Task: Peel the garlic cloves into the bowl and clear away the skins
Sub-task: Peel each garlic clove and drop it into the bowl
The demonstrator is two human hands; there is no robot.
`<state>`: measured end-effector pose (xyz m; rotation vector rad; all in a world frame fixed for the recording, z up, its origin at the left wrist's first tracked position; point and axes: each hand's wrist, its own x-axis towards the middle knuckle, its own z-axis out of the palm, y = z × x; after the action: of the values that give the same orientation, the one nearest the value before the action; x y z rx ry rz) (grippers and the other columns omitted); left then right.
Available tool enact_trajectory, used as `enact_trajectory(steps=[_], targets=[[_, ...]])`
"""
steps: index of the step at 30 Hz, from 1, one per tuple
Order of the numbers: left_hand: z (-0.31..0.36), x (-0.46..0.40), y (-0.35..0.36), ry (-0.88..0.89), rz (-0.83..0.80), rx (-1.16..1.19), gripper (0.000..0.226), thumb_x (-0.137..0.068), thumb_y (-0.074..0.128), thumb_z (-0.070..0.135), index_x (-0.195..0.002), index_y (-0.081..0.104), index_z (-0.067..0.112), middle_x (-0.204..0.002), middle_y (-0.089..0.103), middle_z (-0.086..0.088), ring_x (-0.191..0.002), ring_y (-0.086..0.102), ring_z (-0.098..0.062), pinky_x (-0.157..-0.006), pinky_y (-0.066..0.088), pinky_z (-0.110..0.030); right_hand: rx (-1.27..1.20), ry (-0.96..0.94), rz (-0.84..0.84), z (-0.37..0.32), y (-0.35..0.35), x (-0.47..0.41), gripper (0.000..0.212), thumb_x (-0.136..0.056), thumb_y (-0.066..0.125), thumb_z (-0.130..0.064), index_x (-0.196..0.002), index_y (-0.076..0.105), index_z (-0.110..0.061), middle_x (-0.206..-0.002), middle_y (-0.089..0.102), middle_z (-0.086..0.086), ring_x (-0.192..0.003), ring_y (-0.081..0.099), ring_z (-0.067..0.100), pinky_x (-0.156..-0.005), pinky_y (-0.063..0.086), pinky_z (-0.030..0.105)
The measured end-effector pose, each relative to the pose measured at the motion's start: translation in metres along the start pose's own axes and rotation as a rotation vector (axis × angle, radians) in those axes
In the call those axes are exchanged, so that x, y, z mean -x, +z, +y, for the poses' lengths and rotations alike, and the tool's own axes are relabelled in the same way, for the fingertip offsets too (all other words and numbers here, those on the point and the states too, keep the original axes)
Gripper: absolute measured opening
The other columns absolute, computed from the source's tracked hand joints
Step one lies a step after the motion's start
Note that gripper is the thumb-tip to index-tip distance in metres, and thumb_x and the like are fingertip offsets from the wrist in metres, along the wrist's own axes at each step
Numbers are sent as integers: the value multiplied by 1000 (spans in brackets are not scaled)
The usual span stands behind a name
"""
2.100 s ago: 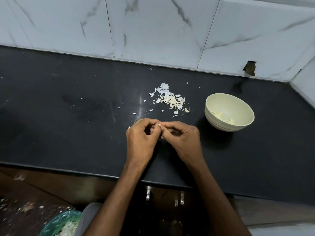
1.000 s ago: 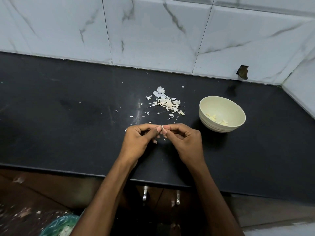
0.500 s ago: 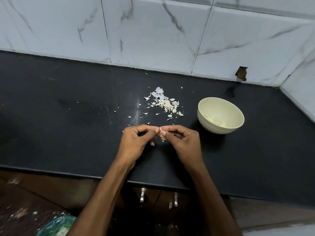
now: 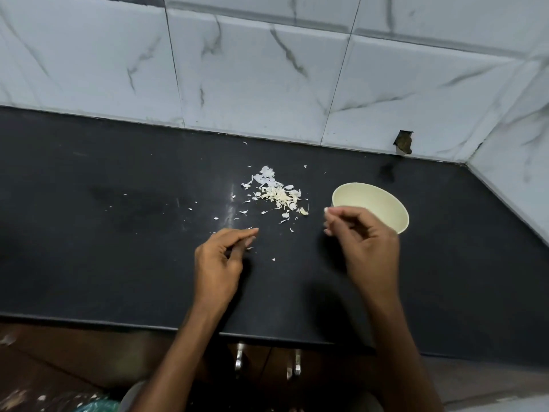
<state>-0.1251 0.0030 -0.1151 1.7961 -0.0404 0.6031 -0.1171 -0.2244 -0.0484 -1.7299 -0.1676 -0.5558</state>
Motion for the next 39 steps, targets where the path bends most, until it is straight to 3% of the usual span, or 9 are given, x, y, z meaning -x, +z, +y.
enact_trajectory(steps=[4,8,12,15,18,21,28,33,39], targets=[[1,2,1,90,24,-174,60,-81,59,-23,-116,79,21,-116,74,14,-114,60,-7,-98,49,-19,288,-104,60,-5,-46,-38,16,-100,68,-8,-110,79,-14,-98,77,1,-85,75,12,-81,61,30],[8,1,4,119,51,-171,42,-90,67,-12,-114,80,21,-116,74,11,-118,58,-8,-94,45,-9,626,-171,39,3,-64,-59,14,-93,75,-12,-102,79,-22,-91,70,-1,-79,67,11,-79,59,41],[13,-4,0,99,51,-188,34,-91,68,-9,-108,81,18,-107,74,9,-110,61,-14,-86,44,-6,684,-134,123,2,-62,-64,16,-83,73,-5,-85,71,-20,-89,67,0,-75,63,14,-79,58,44],[8,-11,-15,59,82,-203,31,-91,70,-4,-106,81,22,-103,74,12,-101,61,-10,-86,49,-18,684,-122,97,-2,-52,-58,15,-86,71,-8,-96,75,-19,-101,68,3,-80,63,11,-86,57,40],[1,-17,-33,11,134,-232,27,-92,72,0,-106,81,21,-97,73,14,-92,60,-10,-81,44,-12,567,-195,16,-10,-26,-42,20,-91,71,-7,-105,78,-18,-105,69,-1,-86,64,8,-87,53,29],[-7,-19,-42,-66,156,-228,24,-93,74,7,-105,81,27,-91,71,17,-90,60,-15,-78,41,-10,360,-194,-250,-9,27,-22,19,-91,74,-4,-104,80,-17,-97,73,-5,-82,69,6,-79,50,13],[-12,-21,-44,-227,149,-37,18,-98,71,24,-96,78,41,-90,78,16,-93,72,-17,-89,57,-42,472,-98,-640,41,108,-14,22,-88,78,-10,-99,82,-30,-89,68,-9,-75,65,3,-77,52,26],[-16,-20,-43,-185,181,-74,29,-97,72,22,-90,73,50,-90,76,15,-89,70,-19,-82,58,-40,561,-18,-731,37,111,-27,7,-88,82,-17,-85,78,-21,-83,65,-6,-73,62,6,-82,55,35],[-10,-19,-39,-26,246,-175,19,-97,71,12,-108,79,24,-89,71,11,-81,61,-16,-70,44,-15,267,105,-631,42,99,-18,5,-95,76,-17,-92,73,-15,-84,72,-2,-67,62,1,-66,47,12]])
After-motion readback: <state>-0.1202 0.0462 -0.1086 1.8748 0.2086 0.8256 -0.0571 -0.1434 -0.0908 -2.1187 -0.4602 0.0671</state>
